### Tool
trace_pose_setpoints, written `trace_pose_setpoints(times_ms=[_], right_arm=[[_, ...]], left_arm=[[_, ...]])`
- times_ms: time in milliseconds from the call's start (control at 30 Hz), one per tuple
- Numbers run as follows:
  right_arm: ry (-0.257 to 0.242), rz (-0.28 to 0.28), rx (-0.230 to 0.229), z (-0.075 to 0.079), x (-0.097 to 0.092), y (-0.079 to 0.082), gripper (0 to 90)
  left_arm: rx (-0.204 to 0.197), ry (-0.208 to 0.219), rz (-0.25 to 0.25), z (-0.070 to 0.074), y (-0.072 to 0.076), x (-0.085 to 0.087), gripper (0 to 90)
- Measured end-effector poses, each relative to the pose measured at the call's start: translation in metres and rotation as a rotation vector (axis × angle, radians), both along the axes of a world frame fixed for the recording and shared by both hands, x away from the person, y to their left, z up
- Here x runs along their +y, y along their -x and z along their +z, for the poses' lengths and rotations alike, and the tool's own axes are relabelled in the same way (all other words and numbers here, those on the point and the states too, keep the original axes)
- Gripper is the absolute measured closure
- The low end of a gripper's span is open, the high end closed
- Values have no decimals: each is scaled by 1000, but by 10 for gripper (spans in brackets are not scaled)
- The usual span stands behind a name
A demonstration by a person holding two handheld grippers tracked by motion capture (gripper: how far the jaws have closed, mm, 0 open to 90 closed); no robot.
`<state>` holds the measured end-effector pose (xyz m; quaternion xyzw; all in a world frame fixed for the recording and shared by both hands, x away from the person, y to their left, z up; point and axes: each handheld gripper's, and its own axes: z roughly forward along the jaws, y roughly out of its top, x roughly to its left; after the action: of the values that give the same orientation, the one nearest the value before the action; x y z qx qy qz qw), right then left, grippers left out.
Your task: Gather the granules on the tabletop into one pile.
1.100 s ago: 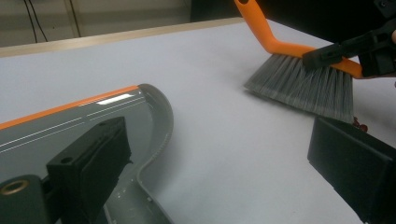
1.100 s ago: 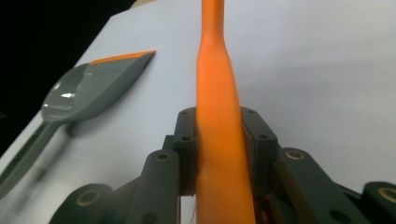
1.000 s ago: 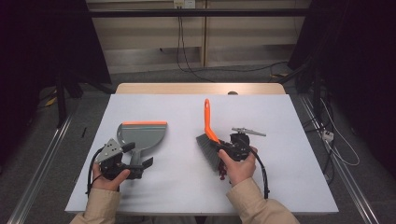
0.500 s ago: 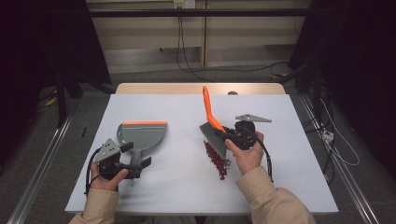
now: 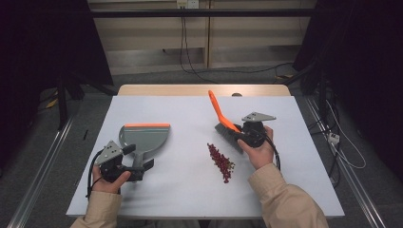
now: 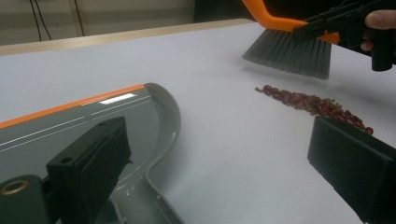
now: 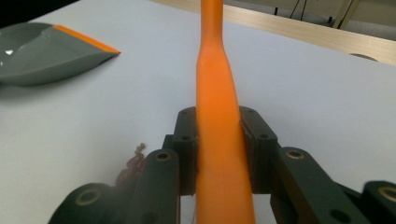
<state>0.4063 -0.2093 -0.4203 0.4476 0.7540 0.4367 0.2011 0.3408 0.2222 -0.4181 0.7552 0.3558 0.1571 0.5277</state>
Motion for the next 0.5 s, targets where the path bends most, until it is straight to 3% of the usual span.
trace_pose_setpoints(times_ms=[133, 433, 500], right_arm=[[42, 10, 29, -4, 2, -1, 711], [49, 20, 66, -2, 2, 0, 689], [69, 24, 66, 1, 2, 0, 688]], left_arm=[[0, -2, 0, 0, 0, 0, 54], [-2, 3, -4, 1, 1, 0, 54], [-1, 2, -3, 1, 1, -1, 53]])
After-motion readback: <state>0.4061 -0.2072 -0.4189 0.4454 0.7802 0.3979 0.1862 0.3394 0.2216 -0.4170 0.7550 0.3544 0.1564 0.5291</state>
